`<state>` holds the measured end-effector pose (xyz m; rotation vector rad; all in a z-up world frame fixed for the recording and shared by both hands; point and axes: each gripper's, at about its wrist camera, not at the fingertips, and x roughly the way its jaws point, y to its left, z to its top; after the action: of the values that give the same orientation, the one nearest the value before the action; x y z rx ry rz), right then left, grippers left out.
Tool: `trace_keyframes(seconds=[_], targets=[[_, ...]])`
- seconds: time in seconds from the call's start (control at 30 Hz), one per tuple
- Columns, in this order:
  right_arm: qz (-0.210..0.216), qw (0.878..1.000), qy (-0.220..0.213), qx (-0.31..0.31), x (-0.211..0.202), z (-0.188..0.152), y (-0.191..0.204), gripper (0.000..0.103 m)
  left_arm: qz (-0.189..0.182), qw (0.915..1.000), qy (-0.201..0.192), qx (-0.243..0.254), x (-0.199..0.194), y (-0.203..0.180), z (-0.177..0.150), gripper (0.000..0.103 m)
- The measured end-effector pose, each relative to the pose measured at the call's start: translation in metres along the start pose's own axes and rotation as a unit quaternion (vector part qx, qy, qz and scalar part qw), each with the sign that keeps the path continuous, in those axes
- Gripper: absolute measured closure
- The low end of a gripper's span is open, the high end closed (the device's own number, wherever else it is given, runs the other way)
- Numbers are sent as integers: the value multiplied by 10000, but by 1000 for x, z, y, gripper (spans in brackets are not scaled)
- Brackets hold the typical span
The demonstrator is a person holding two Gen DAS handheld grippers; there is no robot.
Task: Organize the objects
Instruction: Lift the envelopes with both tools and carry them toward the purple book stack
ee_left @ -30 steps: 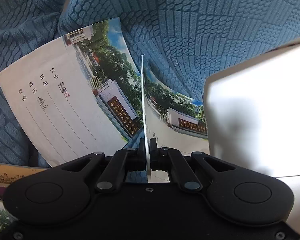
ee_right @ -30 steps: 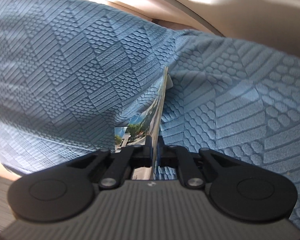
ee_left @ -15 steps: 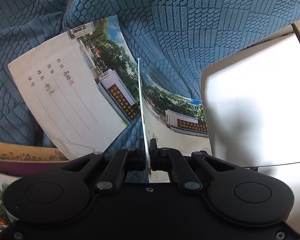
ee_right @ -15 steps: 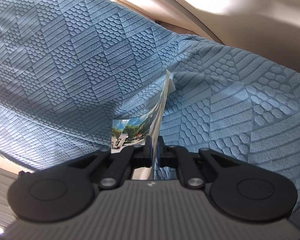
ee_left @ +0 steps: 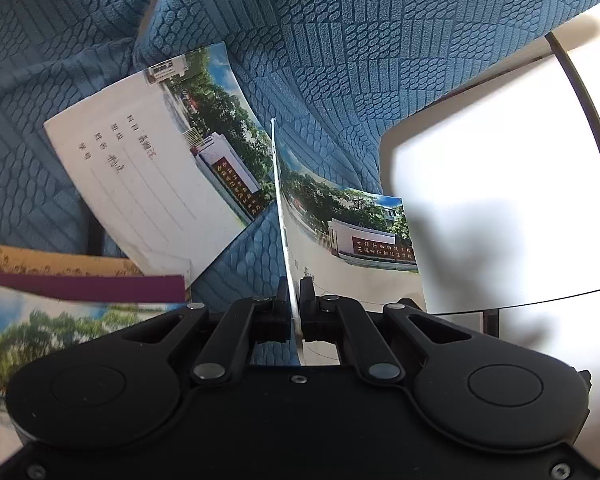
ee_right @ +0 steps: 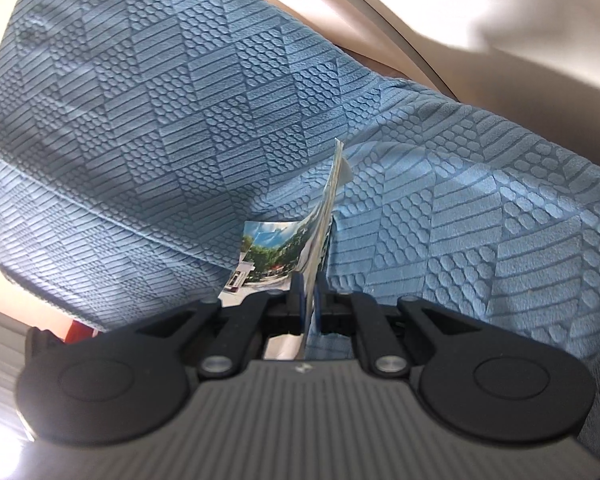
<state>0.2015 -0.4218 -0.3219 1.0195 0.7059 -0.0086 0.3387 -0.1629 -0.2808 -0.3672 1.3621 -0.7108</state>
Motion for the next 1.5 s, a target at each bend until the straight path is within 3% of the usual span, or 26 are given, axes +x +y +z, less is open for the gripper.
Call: trace_keyframes(seconds=[0.47,0.9,1.23,1.5], targets=[[-90,9985,287,-468,-40,-21,48,96,-2,9998,-196,-49,-71,-3,-37,100],[232,9949,403,-891,-70,-43,110,96,-121,9979,-595,-205,-161,2,-62,99],[525,9883,716,-1237,-64,-68,151,96,-89,9932,-1079,-433,-221,28,-74,99],[578,9823,983,-1489,-47,-97,157,95,4,9888,-1284,-765,-227,65,-93,99]])
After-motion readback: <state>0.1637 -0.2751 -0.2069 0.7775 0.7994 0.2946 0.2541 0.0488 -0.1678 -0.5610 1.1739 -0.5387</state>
